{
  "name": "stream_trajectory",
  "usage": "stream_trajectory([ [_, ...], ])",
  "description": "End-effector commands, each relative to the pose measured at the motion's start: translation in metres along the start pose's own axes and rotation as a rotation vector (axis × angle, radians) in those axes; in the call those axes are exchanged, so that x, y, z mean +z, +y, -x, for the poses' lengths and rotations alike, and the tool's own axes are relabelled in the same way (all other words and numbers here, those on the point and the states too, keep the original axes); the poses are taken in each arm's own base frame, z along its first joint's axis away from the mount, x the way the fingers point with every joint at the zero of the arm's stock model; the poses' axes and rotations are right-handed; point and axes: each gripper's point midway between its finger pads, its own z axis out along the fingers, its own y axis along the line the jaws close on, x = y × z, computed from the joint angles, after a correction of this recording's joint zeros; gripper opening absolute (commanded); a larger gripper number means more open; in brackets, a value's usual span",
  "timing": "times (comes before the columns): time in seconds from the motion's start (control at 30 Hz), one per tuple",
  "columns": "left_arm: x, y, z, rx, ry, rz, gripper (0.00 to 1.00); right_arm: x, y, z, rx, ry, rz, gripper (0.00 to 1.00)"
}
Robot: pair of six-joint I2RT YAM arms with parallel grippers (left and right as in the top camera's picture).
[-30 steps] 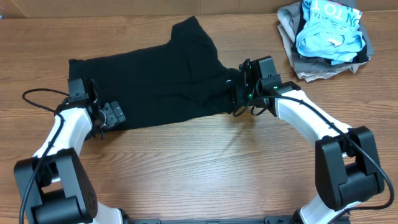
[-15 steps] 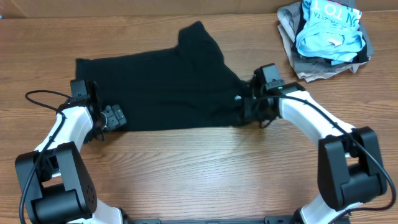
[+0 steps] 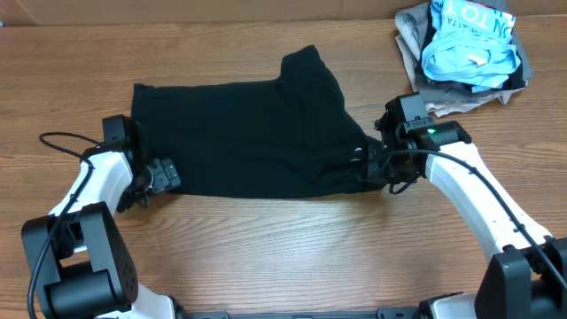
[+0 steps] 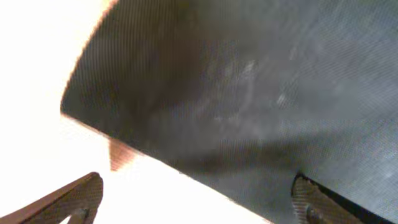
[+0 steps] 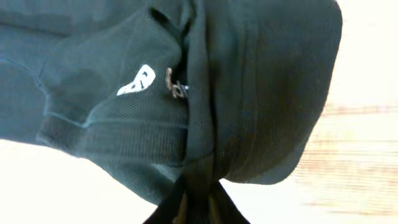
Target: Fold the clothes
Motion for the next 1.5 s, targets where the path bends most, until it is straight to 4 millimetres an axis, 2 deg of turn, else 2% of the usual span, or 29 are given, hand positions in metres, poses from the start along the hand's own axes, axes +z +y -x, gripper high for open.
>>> stream_trajectory([
  [0.0, -0.003, -0.015, 0.011, 0.056, -0.029, -0.065, 0.95, -0.005, 0.003, 0.008, -0.009, -0.046, 0.012, 0.15],
  [0.1, -0.016, -0.035, 0.012, 0.129, -0.006, -0.155, 0.91, -0.005, 0.003, 0.009, -0.009, -0.047, 0.012, 0.24],
  [0.2, -0.032, -0.04, 0.019, 0.173, -0.003, -0.152, 0.9, -0.005, 0.003, 0.009, -0.009, -0.048, 0.013, 0.31],
  [0.27, -0.039, -0.043, 0.022, 0.192, -0.005, -0.153, 0.86, -0.005, 0.004, 0.009, -0.009, -0.049, 0.013, 0.35],
  [0.37, -0.044, -0.046, 0.029, 0.205, -0.028, -0.155, 0.82, -0.006, 0.004, 0.01, -0.01, -0.052, 0.014, 0.43],
  [0.5, -0.043, -0.044, 0.04, 0.226, -0.078, -0.128, 0.8, -0.006, 0.004, 0.01, -0.01, -0.054, 0.014, 0.61],
  [0.63, -0.039, -0.031, 0.052, 0.219, -0.132, -0.04, 0.7, -0.006, 0.005, 0.014, -0.013, -0.067, 0.019, 0.73],
  [0.73, -0.034, -0.031, 0.053, 0.216, -0.149, -0.042, 0.63, -0.007, 0.008, 0.023, -0.021, -0.105, 0.031, 0.74],
  [0.8, -0.031, -0.032, 0.052, 0.216, -0.153, -0.049, 0.49, -0.008, 0.011, 0.03, -0.028, -0.133, 0.044, 0.74],
  [0.93, -0.022, -0.03, 0.042, 0.203, -0.131, -0.046, 0.05, -0.01, 0.02, 0.043, -0.043, -0.188, 0.085, 0.74],
  [1.07, -0.014, -0.025, 0.031, 0.166, -0.103, -0.029, 0.04, -0.015, 0.028, 0.054, -0.057, -0.227, 0.12, 0.74],
  [1.33, -0.006, -0.007, 0.023, 0.03, -0.091, 0.053, 0.04, -0.025, 0.034, 0.064, -0.065, -0.26, 0.131, 0.74],
  [1.47, 0.002, 0.01, 0.013, -0.033, -0.093, 0.139, 0.04, -0.026, 0.034, 0.065, -0.066, -0.262, 0.131, 0.74],
])
